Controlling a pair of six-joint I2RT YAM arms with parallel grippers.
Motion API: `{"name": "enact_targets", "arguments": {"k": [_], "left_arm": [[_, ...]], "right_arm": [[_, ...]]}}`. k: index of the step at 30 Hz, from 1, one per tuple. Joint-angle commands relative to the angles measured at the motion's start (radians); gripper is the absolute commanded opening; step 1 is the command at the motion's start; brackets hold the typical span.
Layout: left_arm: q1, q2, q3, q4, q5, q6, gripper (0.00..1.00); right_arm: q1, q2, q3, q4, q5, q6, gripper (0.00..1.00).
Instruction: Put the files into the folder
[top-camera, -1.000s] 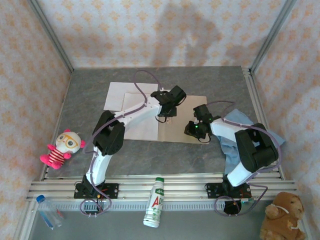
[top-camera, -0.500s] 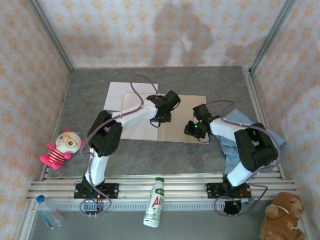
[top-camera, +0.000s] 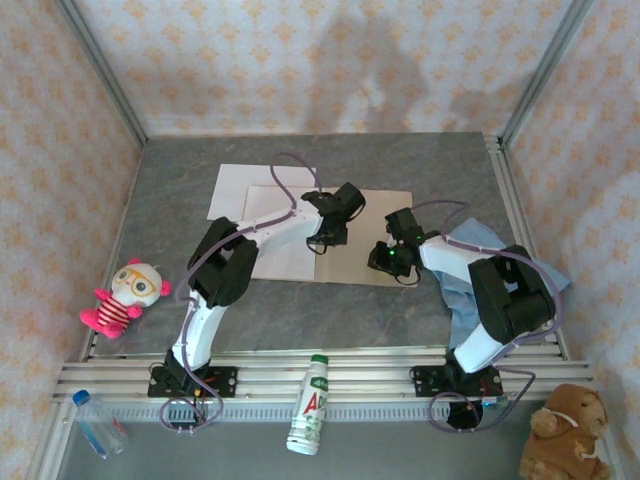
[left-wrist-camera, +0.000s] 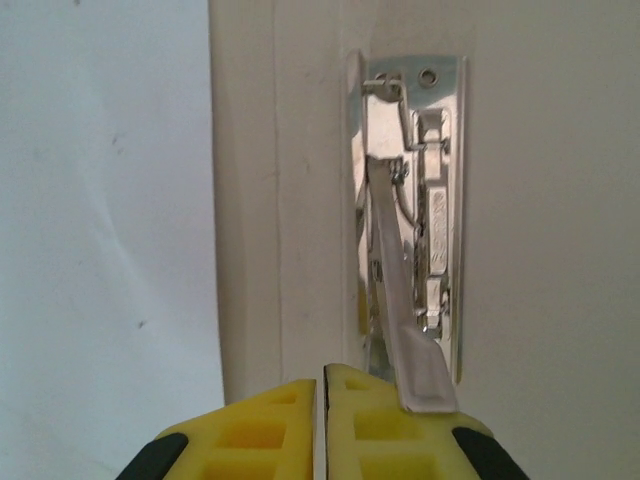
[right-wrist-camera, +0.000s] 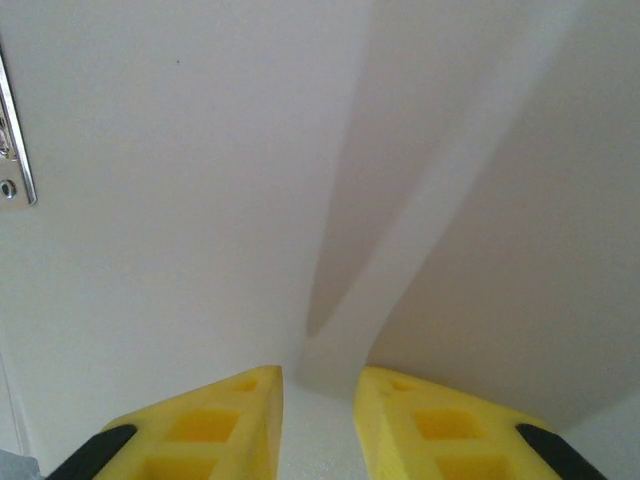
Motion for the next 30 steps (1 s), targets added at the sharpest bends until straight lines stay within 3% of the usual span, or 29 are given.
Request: {"name": "enact_targets", "arguments": {"k": [1, 5, 21, 26, 30], "left_arm": [[0.021, 0.014, 0.069, -0.012, -0.047, 0.032, 0.10], [0.035, 0.048, 0.142, -0.045, -0.077, 0.048, 0.10], [0.099, 0.265, 0.438, -0.089, 0.006, 0.128, 0.10], [0.115, 0.222, 0.462, -0.116, 0.013, 0.132, 0.12], [0.143, 0.122, 0.437, -0.137, -0.012, 0.140, 0.24]], "right_arm": [[0.011, 0.064, -0.037, -0.097, 0.052, -0.012, 0.29], [0.013, 0.068, -0.036, -0.096, 0.054, -0.013, 0.29], [0.018, 0.068, -0.036, -0.099, 0.058, -0.012, 0.29], [0.019, 0.065, -0.031, -0.111, 0.069, -0.009, 0.29], [0.020, 0.047, -0.031, -0.135, 0.101, 0.000, 0.28]]}}
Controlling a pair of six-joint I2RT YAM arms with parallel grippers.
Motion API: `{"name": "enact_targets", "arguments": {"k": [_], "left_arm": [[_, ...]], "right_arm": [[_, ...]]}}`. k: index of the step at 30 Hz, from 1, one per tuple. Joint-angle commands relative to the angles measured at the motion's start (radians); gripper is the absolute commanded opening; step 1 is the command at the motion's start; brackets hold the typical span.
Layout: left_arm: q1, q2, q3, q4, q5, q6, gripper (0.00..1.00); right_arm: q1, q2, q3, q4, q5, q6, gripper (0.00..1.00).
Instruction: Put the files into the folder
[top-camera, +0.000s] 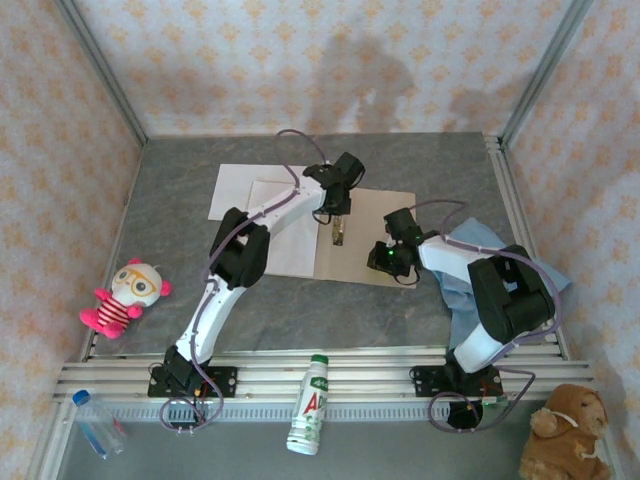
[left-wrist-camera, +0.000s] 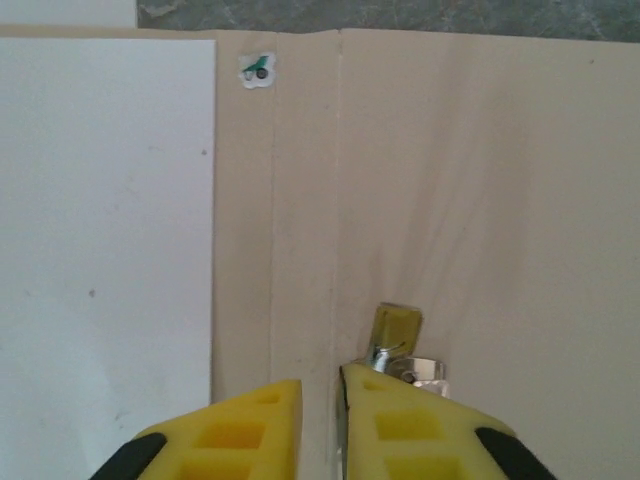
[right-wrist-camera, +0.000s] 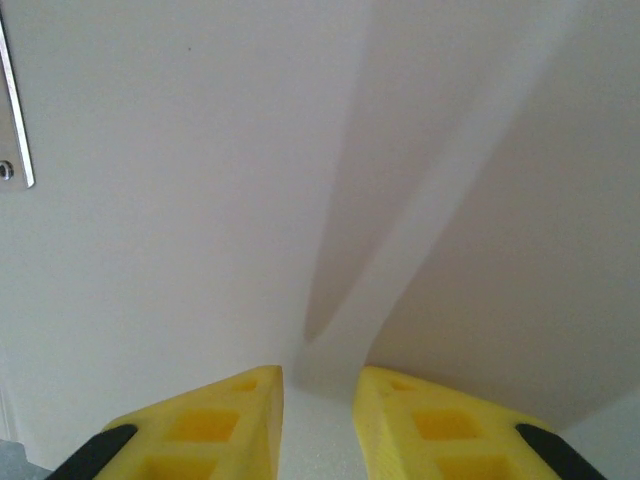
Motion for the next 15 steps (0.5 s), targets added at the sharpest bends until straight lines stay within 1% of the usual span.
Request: {"name": "enact_targets", "arguments": {"k": [1, 5, 9, 11, 15], "left_arm": [[0.046, -0.157, -0.013, -0.060, -0.031, 0.018, 0.28], [0.123, -0.263, -0.093, -0.052, -0.057, 0.020, 0.41], [0.238, -0.321, -0.170, -0.037, -0.060, 0.018, 0.54], [0.292, -0.331, -0.209, -0.011, -0.051, 0.019, 0.57], [0.401, -0.290, -0.225, 0.030, 0.015, 0.016, 0.58]], "right_arm": [[0.011, 0.039, -0.032, -0.145, 0.100, 0.003, 0.28], [0.011, 0.012, -0.019, -0.211, 0.156, -0.007, 0.28], [0.010, -0.009, -0.021, -0.265, 0.201, -0.014, 0.27], [0.010, -0.012, -0.022, -0.279, 0.210, -0.015, 0.26], [0.008, -0.027, -0.030, -0.304, 0.245, -0.004, 0.26]]}}
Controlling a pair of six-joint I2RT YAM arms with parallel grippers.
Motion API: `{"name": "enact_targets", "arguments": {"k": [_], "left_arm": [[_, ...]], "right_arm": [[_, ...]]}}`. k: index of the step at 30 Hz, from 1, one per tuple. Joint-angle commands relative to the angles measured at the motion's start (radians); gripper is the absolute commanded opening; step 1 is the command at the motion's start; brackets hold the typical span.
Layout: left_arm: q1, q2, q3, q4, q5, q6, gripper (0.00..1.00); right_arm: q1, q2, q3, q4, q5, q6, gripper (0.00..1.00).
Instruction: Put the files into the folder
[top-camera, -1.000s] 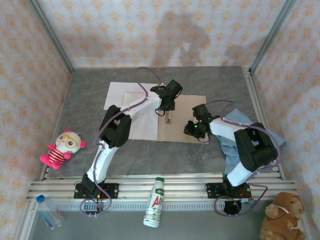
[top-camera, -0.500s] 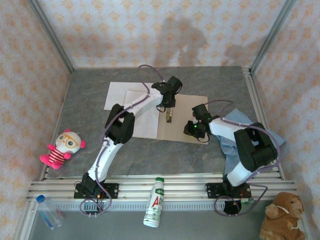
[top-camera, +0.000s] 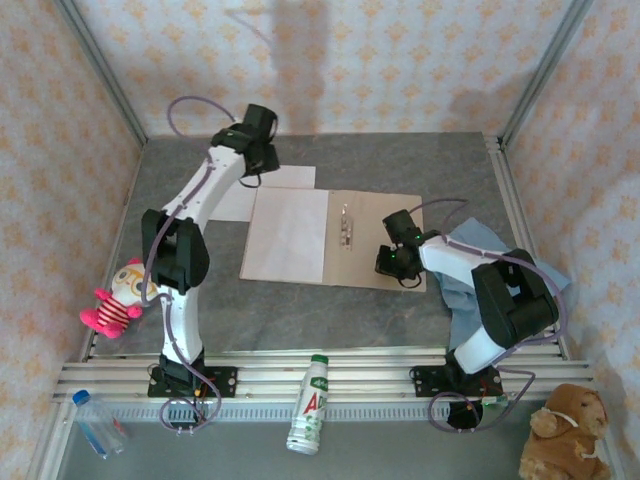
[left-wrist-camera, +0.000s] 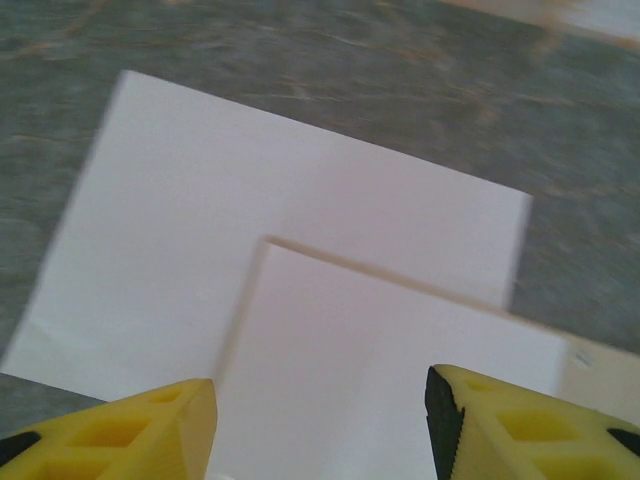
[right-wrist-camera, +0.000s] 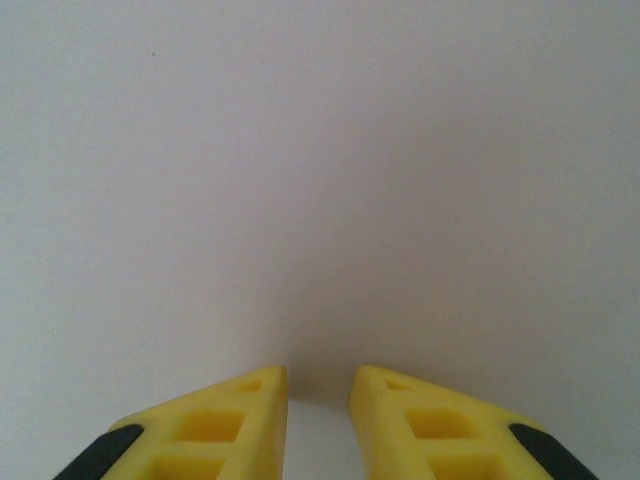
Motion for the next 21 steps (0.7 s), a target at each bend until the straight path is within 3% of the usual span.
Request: {"name": "enact_targets", "arguments": {"k": [1, 12, 21], "left_arm": [[0.059, 0.072, -0.026, 0.019, 0.037, -0.004, 0.58], [0.192, 0.267, 0.054, 0.034, 0.206, -0.035, 0.56], [0.236, 0.239, -0.062, 0.056, 0.200, -0.056, 0.55]], "right_arm": [[-0.008, 0.004, -0.038, -0.174, 0.115, 0.002, 0.27], [-0.003, -0.108, 0.108, -0.261, 0.019, 0.007, 0.31], [0.002, -0.094, 0.229, -0.241, -0.093, 0.028, 0.32]]}}
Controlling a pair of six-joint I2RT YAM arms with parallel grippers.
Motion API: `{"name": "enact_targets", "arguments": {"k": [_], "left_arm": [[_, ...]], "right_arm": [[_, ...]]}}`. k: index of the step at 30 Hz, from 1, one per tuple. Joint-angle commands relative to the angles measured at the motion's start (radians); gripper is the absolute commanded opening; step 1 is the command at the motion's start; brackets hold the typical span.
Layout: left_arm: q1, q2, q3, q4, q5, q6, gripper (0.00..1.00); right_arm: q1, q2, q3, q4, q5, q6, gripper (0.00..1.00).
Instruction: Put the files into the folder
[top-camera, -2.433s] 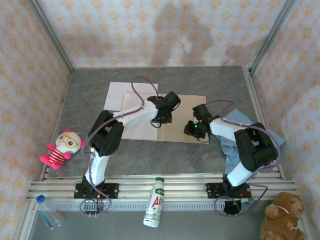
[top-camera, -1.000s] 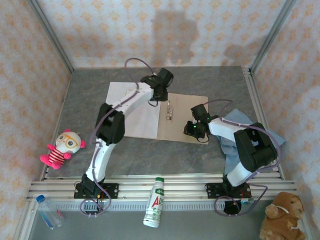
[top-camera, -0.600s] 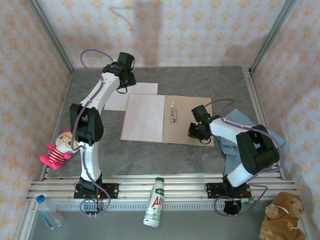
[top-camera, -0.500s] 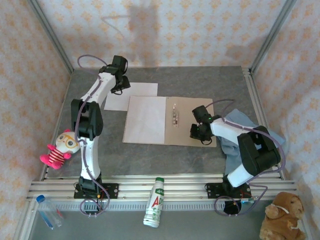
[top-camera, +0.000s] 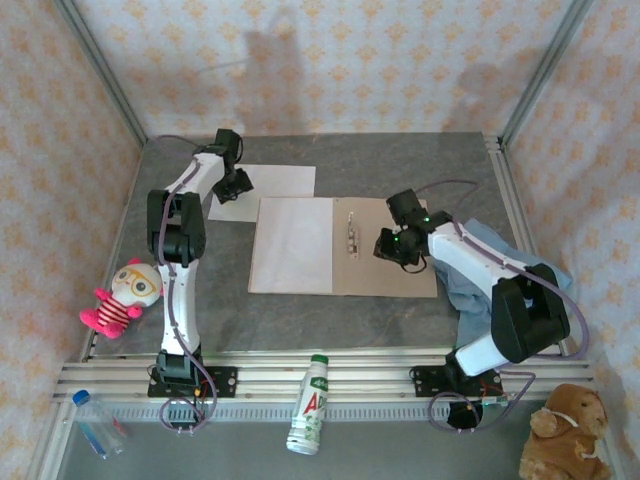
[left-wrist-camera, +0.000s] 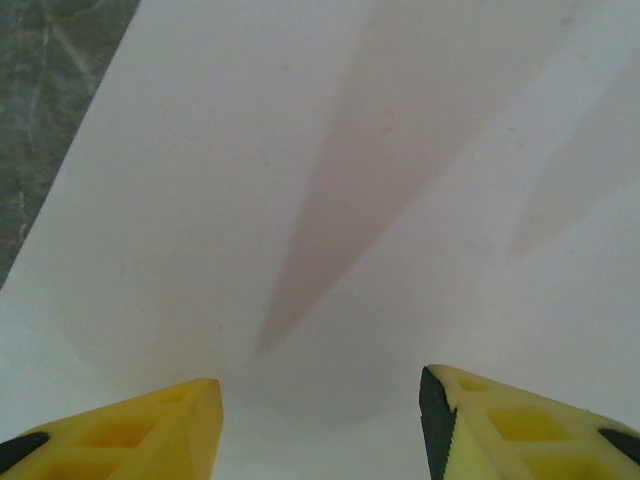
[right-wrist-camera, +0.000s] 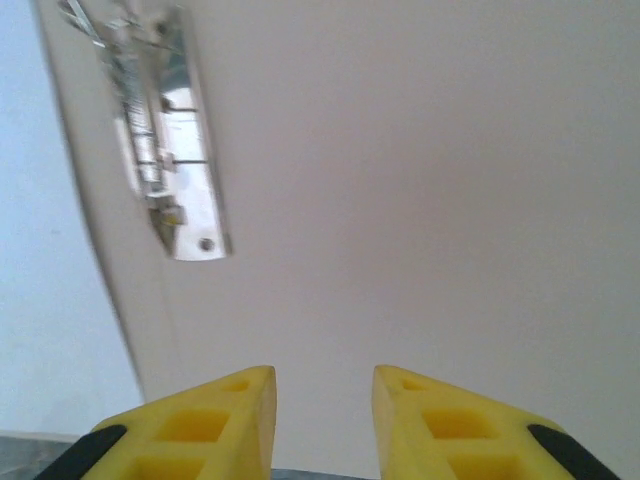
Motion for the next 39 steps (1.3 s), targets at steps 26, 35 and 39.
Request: {"name": "enact_targets", "arguments": {"k": [26, 35, 39], "left_arm": [[0.083, -0.559, -0.716, 0.090, 0.116, -0.128, 0.52], [0.090, -0.476, -0.516, 0.091, 0.022, 0.169, 0.57], [0.106, -0.339, -0.383, 0.080, 0.048, 0.204, 0.57]], "right_arm": [[0.253, 0.833, 1.104, -0.038, -0.187, 0.122, 0.31], [0.352, 1.022, 1.315, -0.019, -0.199, 0.178, 0.31], [0.381, 1.077, 1.350, 0.023, -0.195, 0.219, 0.31]]}}
